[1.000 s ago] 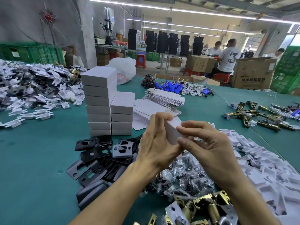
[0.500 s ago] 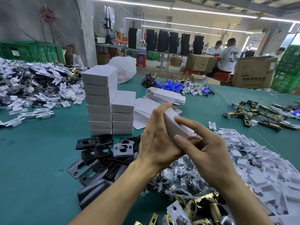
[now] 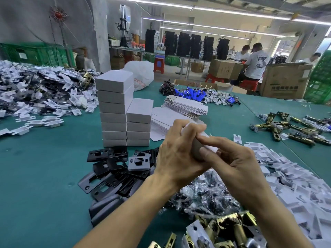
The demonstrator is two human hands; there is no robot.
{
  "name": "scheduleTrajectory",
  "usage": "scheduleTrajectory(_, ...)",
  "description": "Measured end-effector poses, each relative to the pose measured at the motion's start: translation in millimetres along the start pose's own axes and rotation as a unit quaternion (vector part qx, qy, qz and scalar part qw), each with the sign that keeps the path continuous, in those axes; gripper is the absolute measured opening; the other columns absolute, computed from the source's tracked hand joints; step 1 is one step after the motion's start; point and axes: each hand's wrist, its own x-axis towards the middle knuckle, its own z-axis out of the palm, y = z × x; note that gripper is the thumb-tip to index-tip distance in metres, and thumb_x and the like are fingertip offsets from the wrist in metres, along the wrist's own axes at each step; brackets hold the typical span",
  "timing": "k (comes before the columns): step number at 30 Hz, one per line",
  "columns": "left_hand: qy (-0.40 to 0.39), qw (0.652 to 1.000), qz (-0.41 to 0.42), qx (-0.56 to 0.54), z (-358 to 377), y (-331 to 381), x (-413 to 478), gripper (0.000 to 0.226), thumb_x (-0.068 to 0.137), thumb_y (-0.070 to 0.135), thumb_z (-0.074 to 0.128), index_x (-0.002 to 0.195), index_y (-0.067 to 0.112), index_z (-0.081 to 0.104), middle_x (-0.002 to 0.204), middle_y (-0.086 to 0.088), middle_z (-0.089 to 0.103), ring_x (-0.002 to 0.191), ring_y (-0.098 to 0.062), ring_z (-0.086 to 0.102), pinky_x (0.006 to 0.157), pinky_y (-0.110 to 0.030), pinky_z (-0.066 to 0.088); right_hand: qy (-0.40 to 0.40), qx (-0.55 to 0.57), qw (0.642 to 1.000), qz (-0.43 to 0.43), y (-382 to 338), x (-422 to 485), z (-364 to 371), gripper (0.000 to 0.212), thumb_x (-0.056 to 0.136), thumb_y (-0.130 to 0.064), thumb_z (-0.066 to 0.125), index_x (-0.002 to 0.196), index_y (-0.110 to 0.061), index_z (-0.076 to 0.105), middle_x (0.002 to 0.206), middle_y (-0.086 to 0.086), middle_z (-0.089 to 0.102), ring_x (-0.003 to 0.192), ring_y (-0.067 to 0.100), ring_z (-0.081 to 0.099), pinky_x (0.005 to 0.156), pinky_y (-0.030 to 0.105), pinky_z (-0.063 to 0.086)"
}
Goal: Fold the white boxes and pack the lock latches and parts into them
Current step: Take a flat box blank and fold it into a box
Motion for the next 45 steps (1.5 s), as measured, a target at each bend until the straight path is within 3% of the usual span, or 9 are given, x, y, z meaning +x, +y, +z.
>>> scheduleTrajectory(6,-0.011,0.999,0.020,-0.038,3,0,2,0.076,0.065,0.041,0.089,0.120,0.032,0.038,0.115,0.008,0.040,0.099,-0.015,0.052,0.071,-0.030,0.047,0.021,0.012,1.000,0.010,1,0,-2,0.027,0.092,-0.028,0.067,0.111,-0.047,0.065,0.084,0.003,0.072,0.067,0.023,0.068,0.059,0.046,0.057)
scheduleTrajectory(10,-0.035,0.998,-0.009,-0.049,2,0,6,0.103,0.063,0.053,0.088,0.141,0.028,0.026,0.136,0.011,0.030,0.126,-0.011,0.040,0.104,-0.026,0.042,0.131,-0.002,0.991,0.029,3,2,-9,0.038,0.087,-0.035,0.061,0.121,-0.050,0.052,0.105,-0.012,0.068,0.089,0.014,0.071,0.066,0.038,0.062)
scheduleTrajectory(13,0.020,0.980,-0.152,-0.124,-3,3,14,0.067,0.068,0.065,0.073,0.115,0.026,0.048,0.116,0.002,0.050,0.097,-0.006,0.054,0.079,-0.011,0.047,0.198,-0.043,0.979,0.033,11,4,-18,0.055,0.091,-0.030,0.060,0.143,-0.031,0.042,0.111,-0.020,0.058,0.098,0.014,0.067,0.076,0.036,0.061)
scheduleTrajectory(15,-0.032,0.911,-0.328,-0.246,-9,3,22,0.070,0.067,0.080,0.064,0.102,0.020,0.054,0.102,-0.006,0.062,0.078,-0.014,0.063,0.065,-0.024,0.055,0.196,-0.098,0.976,0.003,10,4,-17,0.059,0.093,-0.025,0.059,0.148,-0.022,0.038,0.116,-0.014,0.056,0.105,0.013,0.062,0.076,0.018,0.057)
scheduleTrajectory(19,-0.240,0.650,-0.522,-0.498,-16,-5,23,0.102,0.066,0.086,0.052,0.132,0.008,0.053,0.119,-0.019,0.068,0.090,-0.030,0.071,0.078,-0.045,0.059,0.117,-0.184,0.973,-0.080,8,3,-3,0.050,0.093,-0.015,0.056,0.142,-0.011,0.046,0.123,-0.005,0.046,0.109,0.002,0.049,0.086,0.017,0.052)
scheduleTrajectory(24,-0.208,0.548,-0.523,-0.619,-19,-6,26,0.078,0.077,0.068,0.061,0.126,0.007,0.063,0.096,-0.014,0.069,0.081,-0.029,0.071,0.078,-0.042,0.057,-0.018,-0.175,0.980,-0.095,11,-4,4,0.047,0.087,-0.014,0.072,0.127,-0.034,0.058,0.115,-0.010,0.053,0.105,-0.004,0.054,0.081,0.001,0.042)
scheduleTrajectory(33,-0.233,0.603,-0.468,-0.602,-15,-11,19,0.040,0.079,0.046,0.064,0.100,0.015,0.078,0.089,-0.007,0.072,0.077,-0.023,0.072,0.069,-0.040,0.057,-0.041,-0.171,0.984,-0.024,12,-5,-5,0.053,0.080,-0.020,0.079,0.124,-0.045,0.062,0.140,-0.015,0.054,0.121,0.010,0.057,0.099,0.044,0.051)
scheduleTrajectory(39,-0.220,0.667,-0.451,-0.551,-7,-10,15,0.022,0.081,0.030,0.072,0.097,0.016,0.078,0.094,-0.007,0.071,0.080,-0.020,0.068,0.084,-0.050,0.056,-0.071,-0.147,0.986,-0.037,9,-2,0,0.049,0.081,-0.010,0.078,0.119,-0.038,0.066,0.136,-0.024,0.052,0.129,-0.006,0.048,0.100,0.005,0.037)
scheduleTrajectory(45,-0.096,0.709,-0.513,-0.475,-7,-12,18,0.036,0.089,0.018,0.070,0.121,0.005,0.060,0.097,-0.017,0.069,0.075,-0.031,0.070,0.055,-0.045,0.060,-0.161,-0.183,0.957,0.159,14,-2,-31,0.012,0.088,-0.023,0.071,0.088,-0.035,0.070,0.082,-0.020,0.072,0.077,-0.010,0.065,0.068,0.011,0.051)
